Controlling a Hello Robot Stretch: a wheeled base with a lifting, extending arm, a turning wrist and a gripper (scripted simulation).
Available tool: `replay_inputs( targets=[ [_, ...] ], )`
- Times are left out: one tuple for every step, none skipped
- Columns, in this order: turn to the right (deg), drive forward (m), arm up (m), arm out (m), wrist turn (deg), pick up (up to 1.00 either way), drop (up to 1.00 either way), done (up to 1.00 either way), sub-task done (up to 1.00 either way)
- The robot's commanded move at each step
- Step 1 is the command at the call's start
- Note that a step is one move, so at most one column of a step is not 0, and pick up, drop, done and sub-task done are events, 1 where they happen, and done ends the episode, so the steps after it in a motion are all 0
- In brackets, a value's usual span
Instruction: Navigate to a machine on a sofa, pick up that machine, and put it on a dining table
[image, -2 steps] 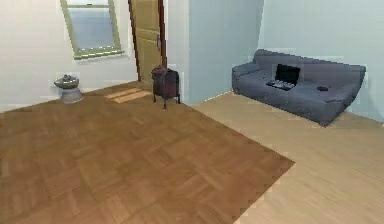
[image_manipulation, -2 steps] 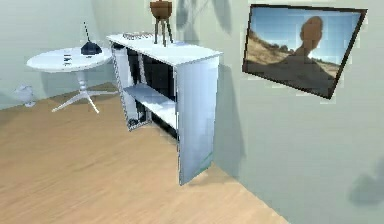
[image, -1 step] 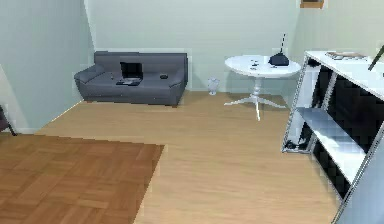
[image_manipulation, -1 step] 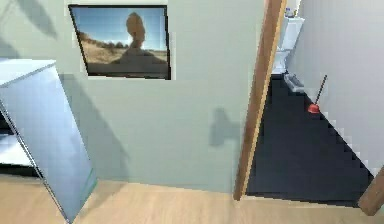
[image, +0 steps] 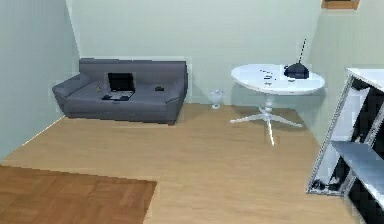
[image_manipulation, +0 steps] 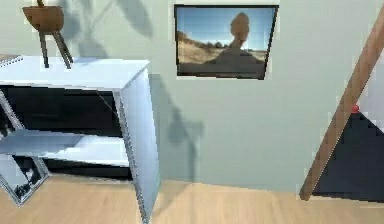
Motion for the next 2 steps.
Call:
replay_inputs(
  targets=[
    [9.0, 0.00, 0.00, 0.00, 0.0, 0.00, 0.00, 0.00, 0.00],
    [0.0, 1.00, 0.00, 0.00, 0.0, 0.00, 0.00, 0.00, 0.00]
  ],
)
